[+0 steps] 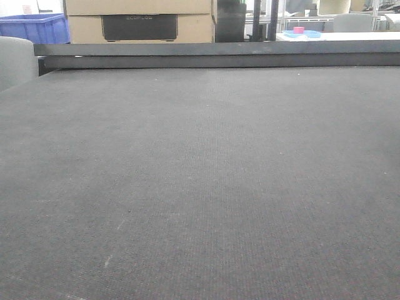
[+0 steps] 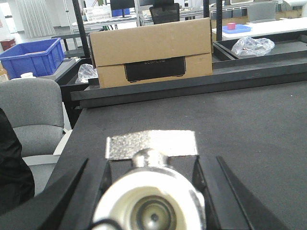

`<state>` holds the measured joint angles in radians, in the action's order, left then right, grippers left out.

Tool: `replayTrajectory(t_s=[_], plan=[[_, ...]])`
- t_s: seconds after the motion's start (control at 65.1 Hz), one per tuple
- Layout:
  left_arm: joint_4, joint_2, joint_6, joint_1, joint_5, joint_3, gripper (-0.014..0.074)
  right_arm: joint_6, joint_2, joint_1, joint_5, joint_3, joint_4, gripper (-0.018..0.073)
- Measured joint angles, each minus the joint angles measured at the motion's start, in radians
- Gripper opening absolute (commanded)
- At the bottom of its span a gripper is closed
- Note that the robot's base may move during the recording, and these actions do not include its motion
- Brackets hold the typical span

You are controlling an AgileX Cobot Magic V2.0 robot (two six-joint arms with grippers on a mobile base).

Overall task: Place valve from conveyor to right shelf box
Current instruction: 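Lift both held valves up off the conveyor surface, then drive the base past the red conveyor toward the shelf of blue bins, holding both valves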

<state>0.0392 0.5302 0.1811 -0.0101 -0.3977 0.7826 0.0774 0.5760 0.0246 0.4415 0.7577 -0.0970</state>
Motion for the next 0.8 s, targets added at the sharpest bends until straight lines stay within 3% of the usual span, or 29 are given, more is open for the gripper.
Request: replayTrajectory(t_s=[0.799], plan=[[-0.002, 0.000, 0.000, 0.000, -0.002, 0.000, -0.0111, 0.000, 0.000, 0.000, 0.000, 0.000, 0.000, -0.0154]])
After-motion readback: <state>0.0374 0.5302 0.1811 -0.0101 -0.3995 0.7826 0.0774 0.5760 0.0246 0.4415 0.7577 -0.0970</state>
